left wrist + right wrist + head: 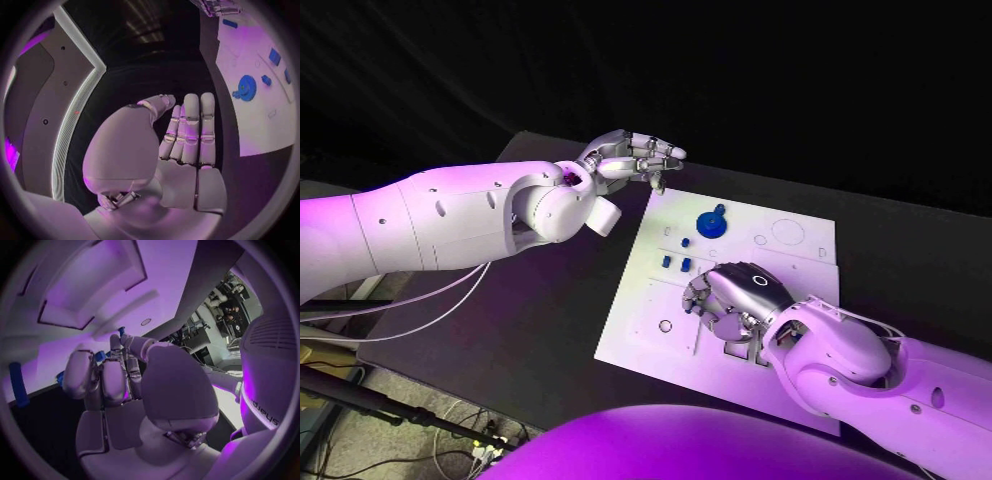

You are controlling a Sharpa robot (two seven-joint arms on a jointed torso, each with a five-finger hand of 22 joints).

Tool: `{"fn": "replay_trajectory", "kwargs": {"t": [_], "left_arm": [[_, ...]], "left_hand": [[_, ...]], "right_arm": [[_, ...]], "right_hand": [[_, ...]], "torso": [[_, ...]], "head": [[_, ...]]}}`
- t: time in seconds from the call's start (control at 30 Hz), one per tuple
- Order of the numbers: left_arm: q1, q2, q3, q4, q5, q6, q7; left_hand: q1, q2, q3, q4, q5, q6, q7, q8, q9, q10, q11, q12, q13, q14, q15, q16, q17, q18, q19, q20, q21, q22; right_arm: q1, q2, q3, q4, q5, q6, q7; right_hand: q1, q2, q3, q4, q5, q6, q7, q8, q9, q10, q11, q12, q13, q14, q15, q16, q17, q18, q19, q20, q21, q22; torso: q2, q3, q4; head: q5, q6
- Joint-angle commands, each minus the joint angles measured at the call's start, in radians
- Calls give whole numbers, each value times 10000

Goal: Assemble the parts on the task board

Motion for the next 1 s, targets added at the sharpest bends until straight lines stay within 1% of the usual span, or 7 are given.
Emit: {"fn": "replay_trajectory", "kwargs": {"t": [0.03,0.3,0.5,0.67,0.83,0.9,1.0], "left_arm": [[11,20,7,27,-39,185,44],[11,11,7,36,-42,198,33],[12,5,7,39,-42,202,20],[12,-3,7,40,-60,234,-29],[13,-7,7,48,-132,267,-63],[13,-11,7,49,-149,274,-72],[13,-17,7,49,-159,275,-75]], "left_hand": [[-131,5,-32,-26,21,-65,-21,-42,-1,-64,-18,-31,-15,-58,7,-65,-10,60,-5,82,-45,-9],[-131,5,-32,-26,21,-65,-21,-42,-1,-64,-18,-31,-15,-58,7,-65,-10,60,-5,82,-45,-9],[-131,5,-32,-26,21,-65,-21,-42,-1,-64,-18,-31,-15,-58,7,-65,-10,60,-5,82,-45,-9],[-127,24,-34,-39,28,-62,-19,-59,7,-87,-16,-18,-16,-67,9,-66,-17,64,-9,88,-56,-19],[-129,24,-35,-38,28,-62,-19,-60,7,-89,-15,-18,-16,-68,9,-66,-17,64,-9,88,-57,-19],[-143,25,-42,-31,26,-62,-17,-64,9,-101,-11,-19,-18,-71,13,-67,-19,63,-11,91,-61,-22],[-143,25,-42,-31,26,-62,-17,-64,9,-101,-11,-19,-18,-71,13,-67,-19,63,-11,91,-61,-22]], "right_arm": [[-28,38,-9,-15,-91,219,61],[-104,127,-26,-135,-225,382,-89],[-123,146,-36,-158,-249,429,-51],[-128,116,-43,-137,-113,438,150],[-130,48,-46,-116,-33,363,205],[-130,-1,-46,-103,-50,294,159],[-130,-58,-47,-84,-73,214,101]], "right_hand": [[-33,83,42,-20,36,7,57,22,17,428,-506,34,17,77,-16,6,15,-123,65,25,3,1165],[-43,84,42,-23,36,0,61,18,21,422,-501,23,20,75,-13,-4,1,-114,48,26,-44,1151],[-146,24,-30,-37,44,-103,120,-28,50,361,-462,-62,36,78,17,-6,0,-102,17,48,-127,1136],[-296,-141,-461,-154,366,-148,171,-21,167,265,-417,-173,97,89,65,18,29,-70,-57,99,-315,1099],[-504,-200,-876,-102,554,-358,152,-187,168,126,-391,-253,148,81,94,18,17,-54,-93,136,-430,1080],[-530,-211,-937,-89,552,-432,154,-256,148,63,-376,-276,155,75,102,10,4,-50,-101,145,-463,1074],[-525,-226,-987,-95,563,-587,166,-386,105,-14,-361,-290,168,47,115,-40,-64,-38,-125,157,-540,1054]], "torso": [[3,-5,8],[5,-3,7],[0,-2,4],[-5,-6,-5],[-7,-6,-1],[-3,3,4],[-3,1,3]], "head": [[5,2],[10,2],[13,2],[-2,2],[11,2],[-1,2],[-10,2]]}}
